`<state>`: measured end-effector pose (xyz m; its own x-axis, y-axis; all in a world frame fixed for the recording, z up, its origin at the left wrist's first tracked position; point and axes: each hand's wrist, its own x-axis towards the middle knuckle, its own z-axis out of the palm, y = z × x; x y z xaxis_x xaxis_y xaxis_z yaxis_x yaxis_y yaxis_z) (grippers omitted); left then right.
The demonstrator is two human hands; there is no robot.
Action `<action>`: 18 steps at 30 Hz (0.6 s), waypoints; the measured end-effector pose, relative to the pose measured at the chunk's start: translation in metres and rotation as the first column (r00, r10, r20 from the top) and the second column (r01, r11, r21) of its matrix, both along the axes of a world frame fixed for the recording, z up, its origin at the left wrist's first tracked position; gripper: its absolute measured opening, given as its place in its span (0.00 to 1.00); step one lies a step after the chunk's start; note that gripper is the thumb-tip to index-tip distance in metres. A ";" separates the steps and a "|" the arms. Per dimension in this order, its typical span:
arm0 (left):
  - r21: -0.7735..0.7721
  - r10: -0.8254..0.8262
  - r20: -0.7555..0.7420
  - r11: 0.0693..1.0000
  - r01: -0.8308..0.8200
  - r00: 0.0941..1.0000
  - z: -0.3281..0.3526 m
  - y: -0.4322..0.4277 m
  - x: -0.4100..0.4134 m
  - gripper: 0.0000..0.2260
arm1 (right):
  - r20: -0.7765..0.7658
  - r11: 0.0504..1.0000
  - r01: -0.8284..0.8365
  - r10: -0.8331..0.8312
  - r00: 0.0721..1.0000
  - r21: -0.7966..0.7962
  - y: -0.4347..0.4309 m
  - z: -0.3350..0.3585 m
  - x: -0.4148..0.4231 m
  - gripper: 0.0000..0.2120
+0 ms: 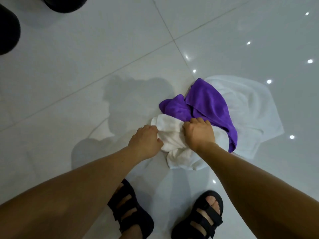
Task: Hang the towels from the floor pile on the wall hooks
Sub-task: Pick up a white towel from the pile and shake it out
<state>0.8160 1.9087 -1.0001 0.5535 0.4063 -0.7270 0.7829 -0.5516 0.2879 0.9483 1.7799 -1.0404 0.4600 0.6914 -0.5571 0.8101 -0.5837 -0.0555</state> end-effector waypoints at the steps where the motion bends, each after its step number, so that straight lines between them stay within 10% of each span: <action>1: -0.003 0.003 0.002 1.000 -0.003 1.000 0.006 0.000 -0.002 0.18 | -0.008 0.999 0.035 -0.035 0.999 0.022 0.000 0.007 0.001 0.13; 14: 0.058 -0.033 0.196 0.998 0.022 0.980 0.176 0.031 0.026 0.23 | -0.487 0.806 0.480 -0.282 0.826 0.346 0.009 0.195 0.003 0.10; 18: 0.074 -0.267 0.313 0.964 0.257 0.911 0.256 0.051 0.033 0.21 | -0.567 0.773 0.535 -0.286 0.773 0.340 0.022 0.273 0.003 0.09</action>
